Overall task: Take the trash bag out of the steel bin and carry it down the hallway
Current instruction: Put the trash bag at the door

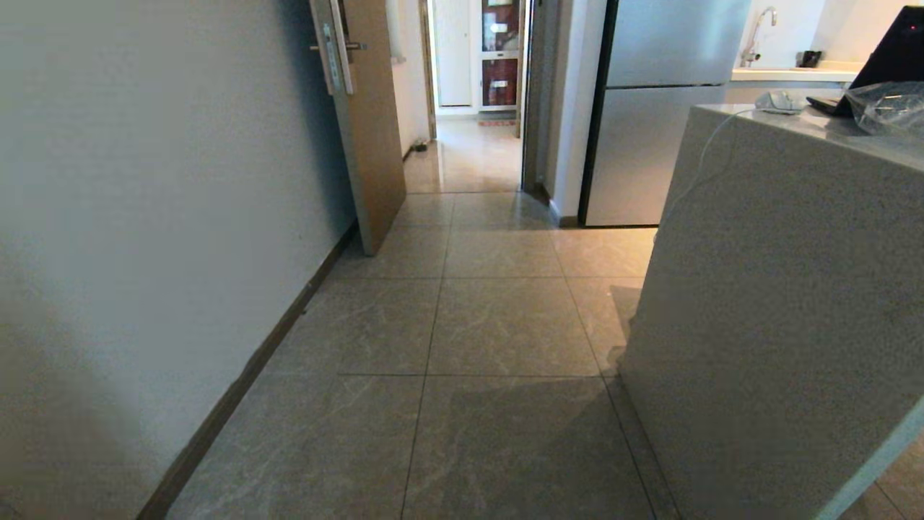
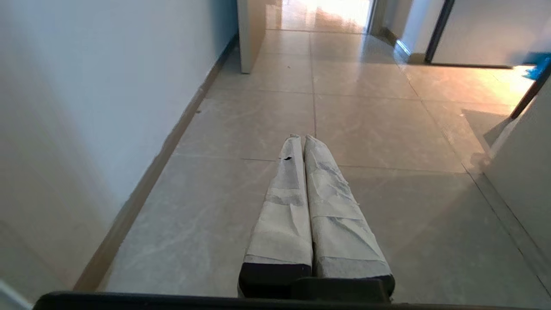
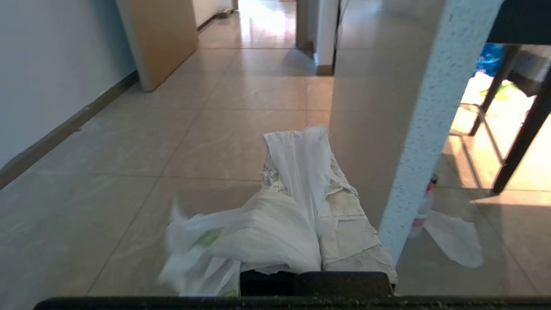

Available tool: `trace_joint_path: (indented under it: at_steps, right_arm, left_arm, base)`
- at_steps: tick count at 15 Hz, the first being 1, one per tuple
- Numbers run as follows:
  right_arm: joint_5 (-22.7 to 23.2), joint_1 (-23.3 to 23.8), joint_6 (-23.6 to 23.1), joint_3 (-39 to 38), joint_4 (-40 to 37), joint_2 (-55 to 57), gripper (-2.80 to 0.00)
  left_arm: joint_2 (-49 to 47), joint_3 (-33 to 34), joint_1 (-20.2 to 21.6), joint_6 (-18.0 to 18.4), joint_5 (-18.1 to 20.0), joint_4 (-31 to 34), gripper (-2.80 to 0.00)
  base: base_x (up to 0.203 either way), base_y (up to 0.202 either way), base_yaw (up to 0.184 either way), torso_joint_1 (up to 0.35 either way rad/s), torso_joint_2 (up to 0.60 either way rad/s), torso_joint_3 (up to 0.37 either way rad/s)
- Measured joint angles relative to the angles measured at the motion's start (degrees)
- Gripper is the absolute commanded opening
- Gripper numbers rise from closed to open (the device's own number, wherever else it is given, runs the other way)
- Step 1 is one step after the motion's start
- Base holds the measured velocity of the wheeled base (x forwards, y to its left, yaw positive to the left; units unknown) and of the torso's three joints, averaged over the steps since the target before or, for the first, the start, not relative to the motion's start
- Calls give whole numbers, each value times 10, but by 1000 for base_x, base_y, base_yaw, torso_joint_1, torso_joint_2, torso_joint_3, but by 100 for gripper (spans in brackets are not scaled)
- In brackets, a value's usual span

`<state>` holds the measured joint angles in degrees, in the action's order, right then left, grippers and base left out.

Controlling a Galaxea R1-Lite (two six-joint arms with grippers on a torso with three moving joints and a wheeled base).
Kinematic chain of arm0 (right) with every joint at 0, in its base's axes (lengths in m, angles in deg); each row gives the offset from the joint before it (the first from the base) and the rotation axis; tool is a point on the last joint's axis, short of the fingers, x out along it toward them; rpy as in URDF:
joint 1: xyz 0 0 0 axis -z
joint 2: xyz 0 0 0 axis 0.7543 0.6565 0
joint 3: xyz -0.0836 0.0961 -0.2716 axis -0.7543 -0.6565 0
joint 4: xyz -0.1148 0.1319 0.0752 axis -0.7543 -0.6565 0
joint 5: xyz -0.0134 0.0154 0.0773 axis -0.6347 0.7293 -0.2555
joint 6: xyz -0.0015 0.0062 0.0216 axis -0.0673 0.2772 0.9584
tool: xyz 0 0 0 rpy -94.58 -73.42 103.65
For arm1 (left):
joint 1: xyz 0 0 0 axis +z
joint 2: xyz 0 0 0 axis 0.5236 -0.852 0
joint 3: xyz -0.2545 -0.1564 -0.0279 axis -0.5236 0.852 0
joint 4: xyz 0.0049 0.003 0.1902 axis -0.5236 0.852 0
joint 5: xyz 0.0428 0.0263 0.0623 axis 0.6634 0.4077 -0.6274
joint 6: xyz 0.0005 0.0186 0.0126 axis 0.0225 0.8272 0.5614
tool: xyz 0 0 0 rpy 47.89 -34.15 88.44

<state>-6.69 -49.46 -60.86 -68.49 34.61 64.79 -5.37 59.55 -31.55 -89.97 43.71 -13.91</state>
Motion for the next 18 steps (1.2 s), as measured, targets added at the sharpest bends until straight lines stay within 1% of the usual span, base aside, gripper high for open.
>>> trace_joint_path:
  at_steps: [7, 18]
  right_arm:
    - [0, 1, 0, 0, 0, 0, -280]
    - [0, 1, 0, 0, 0, 0, -280]
  left_arm:
    - [0, 0, 0, 0, 0, 0, -280]
    - [0, 0, 0, -1, 0, 0, -280]
  base:
    - [0, 0, 0, 0, 0, 0]
    - [181, 0, 1, 1, 3, 4]
